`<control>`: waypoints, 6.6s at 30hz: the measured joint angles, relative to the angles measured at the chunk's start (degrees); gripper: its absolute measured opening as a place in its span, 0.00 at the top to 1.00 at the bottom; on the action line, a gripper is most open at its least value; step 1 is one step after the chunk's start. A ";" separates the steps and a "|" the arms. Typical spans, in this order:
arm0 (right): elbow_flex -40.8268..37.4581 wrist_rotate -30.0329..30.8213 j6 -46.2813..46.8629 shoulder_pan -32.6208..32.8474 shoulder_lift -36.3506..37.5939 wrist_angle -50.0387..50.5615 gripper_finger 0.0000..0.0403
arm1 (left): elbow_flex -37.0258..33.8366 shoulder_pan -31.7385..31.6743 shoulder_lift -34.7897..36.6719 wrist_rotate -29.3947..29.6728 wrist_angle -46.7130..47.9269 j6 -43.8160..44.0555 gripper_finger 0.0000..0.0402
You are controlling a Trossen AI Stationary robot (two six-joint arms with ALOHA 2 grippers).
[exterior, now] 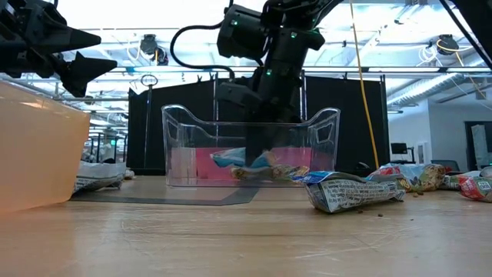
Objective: Pick and place Granola Bars by type
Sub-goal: Put the bottom yellow granola bar into the transparent bin, then put the right yellow granola bar into the transparent bin
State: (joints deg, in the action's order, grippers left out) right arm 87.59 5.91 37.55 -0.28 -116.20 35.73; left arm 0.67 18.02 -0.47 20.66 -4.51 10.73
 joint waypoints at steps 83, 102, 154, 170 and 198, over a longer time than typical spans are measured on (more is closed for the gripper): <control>-11.04 -3.05 -4.22 25.82 52.78 54.25 0.64 | 0.00 0.01 -0.02 -0.01 0.01 0.01 0.33; -29.76 -2.88 2.18 30.29 52.81 37.05 0.64 | 0.00 0.01 -0.02 -0.01 0.00 0.00 0.33; -53.47 -6.04 3.77 31.68 51.17 13.69 0.30 | 0.00 0.00 -0.02 -0.01 0.01 -0.01 0.33; -55.43 -2.83 3.77 31.59 49.72 3.42 0.37 | 0.00 0.00 0.00 -0.01 0.00 0.01 0.33; -57.61 -7.40 6.36 31.61 49.77 1.69 0.96 | 0.00 0.02 -0.02 0.00 0.01 0.01 0.33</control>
State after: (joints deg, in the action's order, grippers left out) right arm 29.98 -1.49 43.91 31.34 -66.43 37.42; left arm 0.67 18.04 -0.49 20.66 -4.51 10.74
